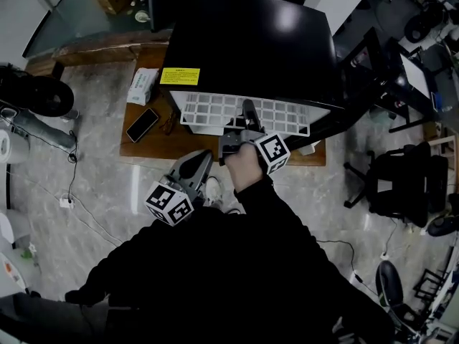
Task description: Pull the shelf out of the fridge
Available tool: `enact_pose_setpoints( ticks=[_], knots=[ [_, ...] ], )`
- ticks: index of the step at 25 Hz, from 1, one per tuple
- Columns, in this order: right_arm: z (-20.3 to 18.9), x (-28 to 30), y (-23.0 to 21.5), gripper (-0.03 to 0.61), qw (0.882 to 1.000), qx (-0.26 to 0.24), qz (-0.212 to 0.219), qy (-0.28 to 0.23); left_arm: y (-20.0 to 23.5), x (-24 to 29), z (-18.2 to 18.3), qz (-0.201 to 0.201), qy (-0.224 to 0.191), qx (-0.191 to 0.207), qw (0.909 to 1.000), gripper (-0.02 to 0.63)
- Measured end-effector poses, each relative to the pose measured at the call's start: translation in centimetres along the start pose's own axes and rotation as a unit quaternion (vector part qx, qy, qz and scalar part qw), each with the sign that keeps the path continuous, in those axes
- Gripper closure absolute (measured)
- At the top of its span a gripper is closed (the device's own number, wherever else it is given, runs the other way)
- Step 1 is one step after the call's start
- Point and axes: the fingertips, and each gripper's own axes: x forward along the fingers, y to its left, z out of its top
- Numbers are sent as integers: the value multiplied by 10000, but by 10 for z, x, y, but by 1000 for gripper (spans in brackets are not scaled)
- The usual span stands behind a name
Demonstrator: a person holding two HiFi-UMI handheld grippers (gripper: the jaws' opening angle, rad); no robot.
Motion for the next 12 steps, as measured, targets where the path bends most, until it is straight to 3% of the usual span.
enact_pose_setpoints(
  ticks=[12],
  knots=[
    [-12,-54,4,549,9997,-94,-57,229,-39,-49,-11,234,-164,69,9996,607]
  ],
)
